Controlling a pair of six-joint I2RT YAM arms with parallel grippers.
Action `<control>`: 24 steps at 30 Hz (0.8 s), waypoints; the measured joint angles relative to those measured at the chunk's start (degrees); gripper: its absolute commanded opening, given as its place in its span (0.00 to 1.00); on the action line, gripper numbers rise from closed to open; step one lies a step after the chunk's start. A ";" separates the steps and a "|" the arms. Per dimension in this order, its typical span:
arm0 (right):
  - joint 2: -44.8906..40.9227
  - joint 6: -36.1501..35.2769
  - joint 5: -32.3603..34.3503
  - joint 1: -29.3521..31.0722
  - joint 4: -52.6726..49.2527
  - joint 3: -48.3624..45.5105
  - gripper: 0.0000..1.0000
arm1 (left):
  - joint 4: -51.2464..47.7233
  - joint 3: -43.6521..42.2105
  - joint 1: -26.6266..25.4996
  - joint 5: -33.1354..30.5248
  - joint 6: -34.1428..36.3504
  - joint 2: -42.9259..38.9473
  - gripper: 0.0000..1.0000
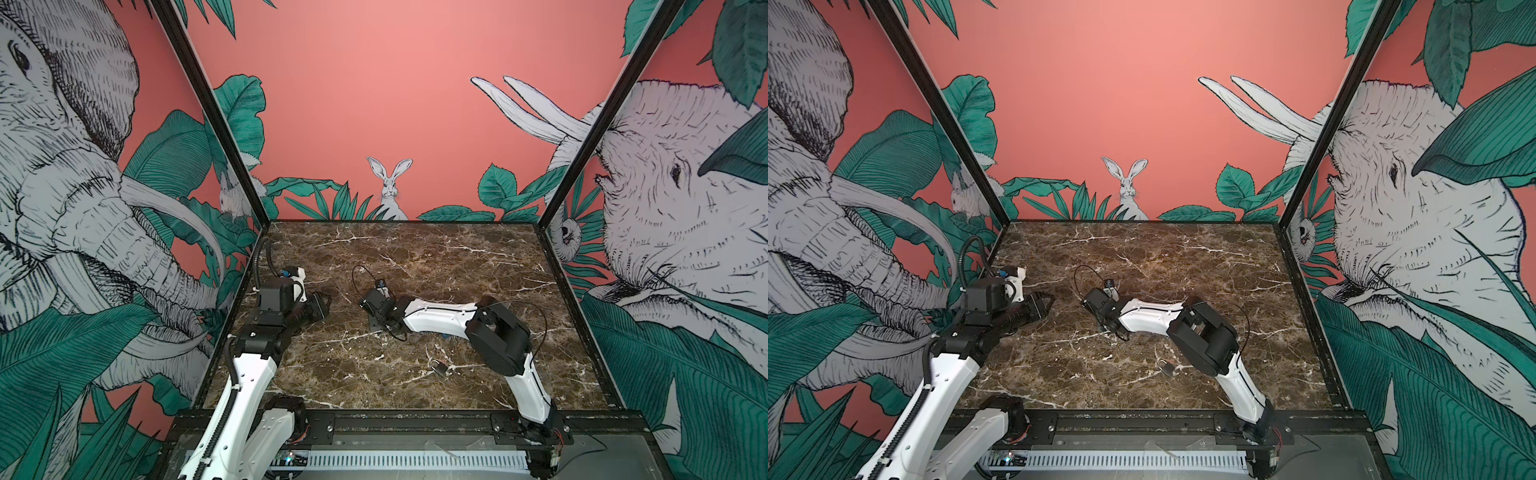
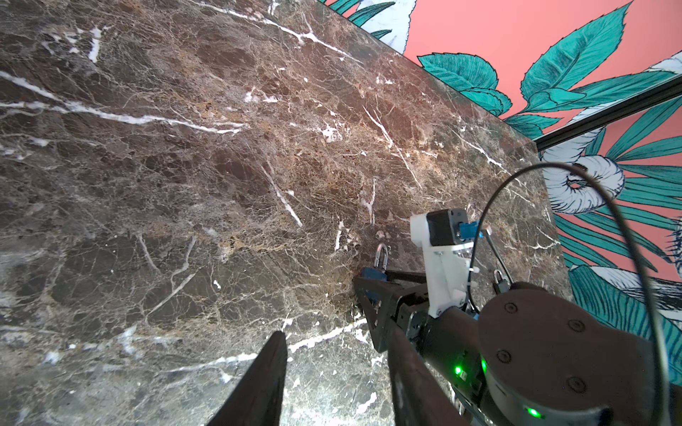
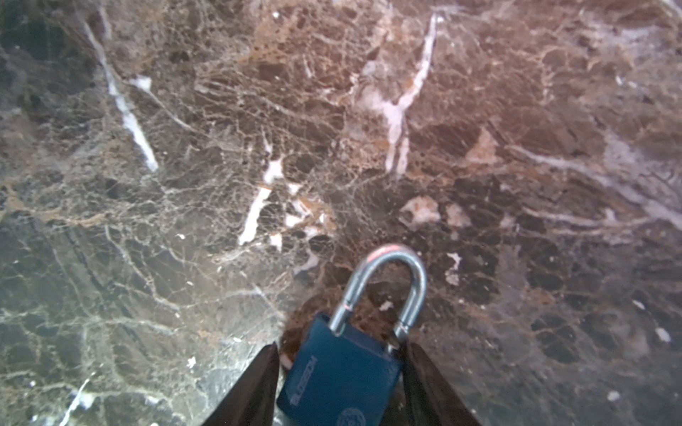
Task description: Lock with the key
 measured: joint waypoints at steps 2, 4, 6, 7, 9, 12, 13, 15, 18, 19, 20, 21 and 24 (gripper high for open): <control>-0.09 0.07 0.22 -0.02 0.04 -0.15 0.45 | 0.02 0.00 0.00 0.09 0.00 0.02 0.47; -0.31 0.02 0.31 -0.26 0.17 -0.52 0.45 | 0.02 0.00 0.07 0.35 0.00 0.00 0.47; -0.72 -0.04 0.28 -0.42 0.22 -1.18 0.45 | 0.02 0.00 0.26 0.57 0.00 0.02 0.47; -0.98 -0.11 0.22 -0.48 0.22 -1.60 0.46 | 0.02 -0.02 0.26 0.66 0.00 0.00 0.47; -1.36 -0.28 -0.22 -0.70 0.11 -2.19 0.47 | 0.09 -0.07 0.33 0.85 -0.04 0.02 0.47; -1.53 -0.66 -0.70 -1.09 -0.04 -2.36 0.49 | 0.33 -0.46 0.37 1.07 -0.20 0.00 0.47; -1.57 -0.76 -0.90 -1.18 -0.11 -2.36 0.49 | 0.28 -0.59 0.39 1.11 -0.24 0.02 0.47; -1.57 -1.07 -1.27 -1.31 -0.31 -2.29 0.50 | 0.31 -0.74 0.48 1.27 -0.39 0.02 0.47; -1.57 -1.51 -1.88 -1.46 -0.76 -1.97 0.50 | 0.33 -0.76 0.59 1.33 -0.55 0.02 0.47; -1.57 -1.66 -2.01 -1.51 -0.98 -1.90 0.47 | 0.33 -0.76 0.59 1.36 -0.57 0.02 0.47; -1.55 -1.81 -2.14 -1.55 -1.18 -1.84 0.44 | 0.33 -0.76 0.59 1.40 -0.59 0.02 0.47; -1.46 -1.92 -2.19 -1.60 -1.53 -1.64 0.39 | 0.33 -0.76 0.59 1.46 -0.59 0.02 0.47; -1.27 -2.10 -2.38 -1.62 -2.14 -1.20 0.29 | 0.31 -0.76 0.59 1.57 -0.57 0.09 0.45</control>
